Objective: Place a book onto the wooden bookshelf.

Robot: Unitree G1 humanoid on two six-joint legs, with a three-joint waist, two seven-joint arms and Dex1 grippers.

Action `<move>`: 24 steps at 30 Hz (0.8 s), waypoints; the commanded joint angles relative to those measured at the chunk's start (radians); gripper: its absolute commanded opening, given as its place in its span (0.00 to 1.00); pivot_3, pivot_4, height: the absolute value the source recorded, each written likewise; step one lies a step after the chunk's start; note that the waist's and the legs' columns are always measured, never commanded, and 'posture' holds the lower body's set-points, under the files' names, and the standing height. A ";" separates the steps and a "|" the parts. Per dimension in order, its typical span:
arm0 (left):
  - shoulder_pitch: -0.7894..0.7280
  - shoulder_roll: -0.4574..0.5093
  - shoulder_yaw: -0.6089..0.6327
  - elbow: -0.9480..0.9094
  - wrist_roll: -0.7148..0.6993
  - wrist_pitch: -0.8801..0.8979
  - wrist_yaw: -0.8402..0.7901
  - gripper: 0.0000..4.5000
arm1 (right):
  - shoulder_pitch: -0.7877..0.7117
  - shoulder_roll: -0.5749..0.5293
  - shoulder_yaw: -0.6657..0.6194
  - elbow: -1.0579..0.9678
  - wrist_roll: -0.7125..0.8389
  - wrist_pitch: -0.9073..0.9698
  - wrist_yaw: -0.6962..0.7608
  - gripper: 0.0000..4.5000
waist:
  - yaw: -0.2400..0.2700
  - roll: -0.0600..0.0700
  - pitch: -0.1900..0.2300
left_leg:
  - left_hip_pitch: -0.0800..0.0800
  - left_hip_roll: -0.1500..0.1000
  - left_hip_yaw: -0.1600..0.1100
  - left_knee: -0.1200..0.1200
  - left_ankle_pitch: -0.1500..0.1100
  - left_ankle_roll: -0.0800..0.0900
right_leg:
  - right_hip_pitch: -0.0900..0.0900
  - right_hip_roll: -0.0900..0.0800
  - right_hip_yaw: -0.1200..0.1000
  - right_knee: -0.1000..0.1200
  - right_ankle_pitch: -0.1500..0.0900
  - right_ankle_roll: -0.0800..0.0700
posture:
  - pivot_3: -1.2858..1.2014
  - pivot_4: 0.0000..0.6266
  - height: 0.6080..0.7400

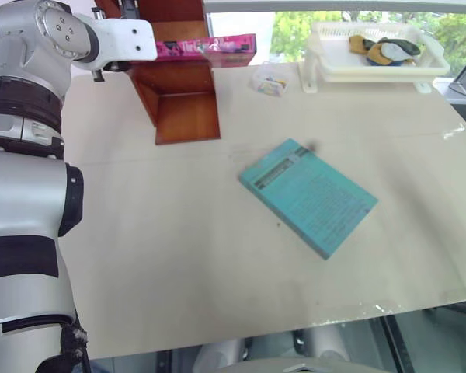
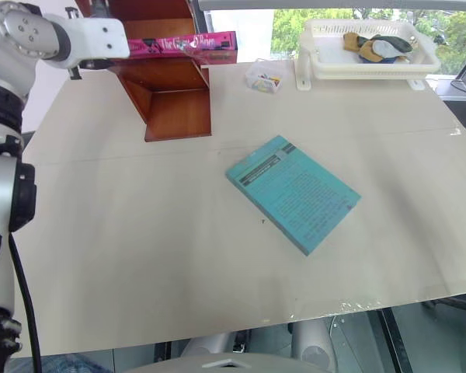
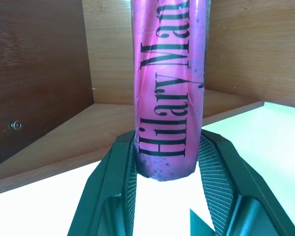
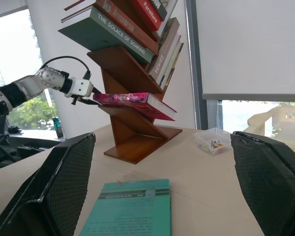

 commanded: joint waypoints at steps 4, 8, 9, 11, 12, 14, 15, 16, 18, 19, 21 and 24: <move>-0.056 0.046 -0.001 -0.016 0.028 0.020 0.020 0.43 | 0.006 -0.001 -0.035 -0.029 0.021 -0.013 -0.001 1.00 | 0.000 0.000 0.000 | 0.000 0.000 0.000 0.000 0.000 0.000 | 0.000 0.000 0.000 0.000 0.000 0.000 | 0.52 0.24 1.00; -0.060 0.053 -0.005 -0.013 0.031 0.022 0.019 0.43 | 0.012 0.000 -0.041 -0.034 0.023 -0.014 -0.003 1.00 | 0.000 0.000 0.000 | 0.000 0.000 0.000 0.000 0.000 0.000 | 0.000 0.000 0.000 0.000 0.000 0.000 | 0.52 0.24 1.00; -0.060 0.053 -0.005 -0.013 0.030 0.020 0.017 0.43 | 0.013 -0.001 -0.043 -0.033 0.023 -0.013 -0.003 1.00 | 0.001 0.000 0.000 | 0.000 0.000 0.000 0.000 0.000 0.000 | 0.000 0.000 0.000 0.000 0.000 0.000 | 0.52 0.24 1.00; -0.059 0.052 -0.001 -0.014 0.027 0.016 0.018 0.43 | 0.015 -0.002 -0.043 -0.033 0.023 -0.013 -0.002 1.00 | 0.001 0.000 0.000 | 0.000 0.000 0.000 0.000 0.000 0.000 | 0.000 0.000 0.000 0.000 0.000 0.000 | 0.52 0.24 1.00; -0.059 0.052 0.001 -0.016 0.024 0.014 0.016 0.43 | 0.016 -0.002 -0.043 -0.034 0.023 -0.013 -0.003 1.00 | 0.001 0.000 0.000 | 0.000 0.000 0.000 0.000 0.000 0.000 | 0.000 0.000 0.000 0.000 0.000 0.000 | 0.52 0.24 1.00; -0.057 0.053 0.003 -0.018 0.019 0.012 0.001 0.43 | 0.017 -0.002 -0.043 -0.036 0.022 -0.014 -0.004 1.00 | 0.001 0.000 0.000 | 0.000 0.000 0.000 0.000 0.000 0.000 | 0.000 0.000 0.000 0.000 0.000 0.000 | 0.52 0.24 1.00; -0.057 0.053 0.002 -0.019 0.018 0.010 -0.006 0.43 | 0.017 -0.002 -0.043 -0.036 0.023 -0.014 -0.005 1.00 | 0.001 0.000 0.000 | 0.000 0.000 0.000 0.000 0.000 0.000 | 0.000 0.000 0.000 0.000 0.000 0.000 | 0.52 0.24 1.00; -0.056 0.054 0.002 -0.023 0.017 0.010 -0.013 0.43 | 0.018 -0.002 -0.044 -0.037 0.023 -0.014 -0.005 1.00 | 0.001 0.000 0.000 | 0.000 0.000 0.000 0.000 0.000 0.000 | 0.000 0.000 0.000 0.000 0.000 0.000 | 0.52 0.24 1.00; -0.053 0.060 0.002 -0.042 0.016 0.009 -0.036 0.43 | 0.021 -0.004 -0.046 -0.037 0.022 -0.014 -0.004 1.00 | 0.000 0.000 0.000 | 0.000 0.000 0.000 0.000 0.000 0.000 | 0.000 0.000 0.000 0.000 0.000 0.000 | 0.52 0.24 1.00; -0.051 0.066 0.007 -0.061 0.010 0.011 -0.054 0.43 | 0.022 -0.004 -0.047 -0.037 0.021 -0.015 -0.004 1.00 | 0.000 0.000 0.000 | 0.000 0.000 0.000 0.000 0.000 0.000 | 0.000 0.000 0.000 0.000 0.000 0.000 | 0.52 0.24 1.00; -0.046 0.073 0.017 -0.091 0.000 0.016 -0.084 0.43 | 0.024 -0.005 -0.047 -0.037 0.021 -0.015 -0.004 1.00 | 0.000 0.000 0.000 | 0.000 0.000 0.000 0.000 0.000 0.000 | 0.000 0.000 0.000 0.000 0.000 0.000 | 0.52 0.24 1.00; -0.040 0.086 0.024 -0.129 -0.007 0.031 -0.107 0.43 | 0.024 -0.005 -0.045 -0.037 0.021 -0.017 -0.006 1.00 | 0.000 0.000 0.000 | 0.000 0.000 0.000 0.000 0.000 0.000 | 0.000 0.000 0.000 0.000 0.000 0.000 | 0.52 0.24 1.00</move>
